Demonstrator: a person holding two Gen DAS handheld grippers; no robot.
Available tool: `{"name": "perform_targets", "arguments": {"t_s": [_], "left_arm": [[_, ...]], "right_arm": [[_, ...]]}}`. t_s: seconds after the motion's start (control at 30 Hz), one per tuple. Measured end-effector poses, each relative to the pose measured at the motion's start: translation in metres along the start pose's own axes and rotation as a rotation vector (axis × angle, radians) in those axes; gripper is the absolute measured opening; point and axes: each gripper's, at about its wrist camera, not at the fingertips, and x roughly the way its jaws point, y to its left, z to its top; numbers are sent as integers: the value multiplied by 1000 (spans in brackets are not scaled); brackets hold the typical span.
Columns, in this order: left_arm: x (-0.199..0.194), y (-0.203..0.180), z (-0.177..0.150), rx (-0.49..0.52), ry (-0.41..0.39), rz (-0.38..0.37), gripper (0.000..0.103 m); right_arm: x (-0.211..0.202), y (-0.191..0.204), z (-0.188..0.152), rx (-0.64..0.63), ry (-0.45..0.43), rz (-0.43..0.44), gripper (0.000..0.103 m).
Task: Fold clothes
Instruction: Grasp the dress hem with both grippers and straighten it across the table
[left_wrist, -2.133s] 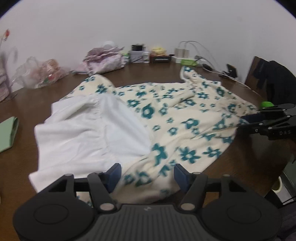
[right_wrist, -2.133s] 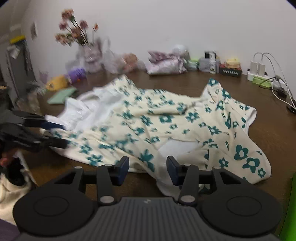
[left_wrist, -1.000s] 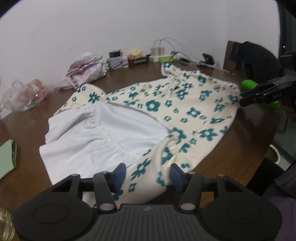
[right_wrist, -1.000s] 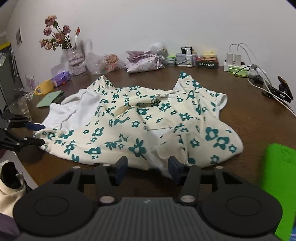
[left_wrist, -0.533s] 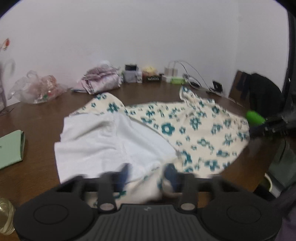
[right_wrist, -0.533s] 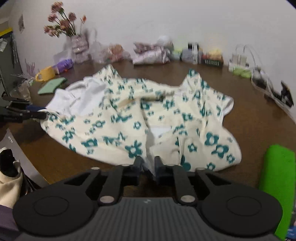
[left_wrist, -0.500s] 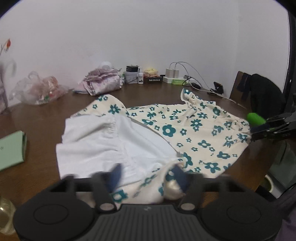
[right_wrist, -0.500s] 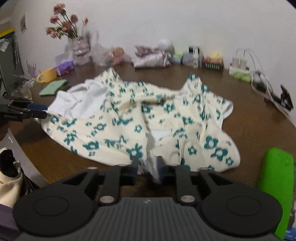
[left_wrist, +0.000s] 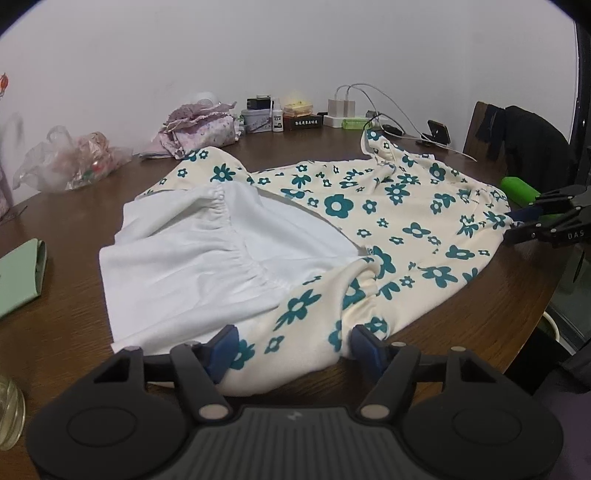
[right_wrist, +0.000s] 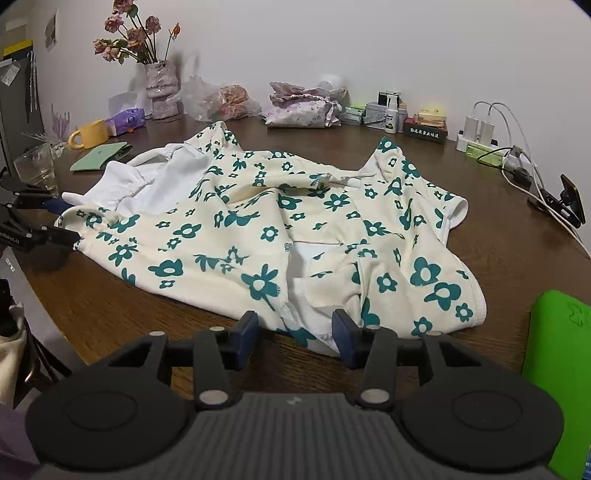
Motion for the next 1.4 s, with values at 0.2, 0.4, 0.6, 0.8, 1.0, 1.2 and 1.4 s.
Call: {"name": "perform_targets", "arguments": {"t_s": [0.2, 0.4, 0.6, 0.8, 1.0, 1.2, 1.4], "left_arm": [[-9, 2, -1, 11, -9, 34, 66], [-2, -3, -6, 0, -27, 77, 79], [-8, 6, -13, -48, -33, 51, 79], [-16, 9, -17, -74, -55, 33, 76], [-5, -1, -7, -38, -55, 7, 22], [-21, -8, -14, -35, -82, -14, 9], [-41, -7, -7, -36, -133, 12, 8]], "right_arm": [[-8, -5, 3, 32, -7, 18, 50], [-24, -4, -2, 6, -46, 63, 65], [-9, 3, 4, -28, -39, 48, 65], [1, -2, 2, -21, -9, 32, 62], [9, 5, 2, -66, -5, -34, 42], [6, 19, 0, -127, 7, -105, 7], [-25, 12, 6, -140, 37, -3, 5]]}}
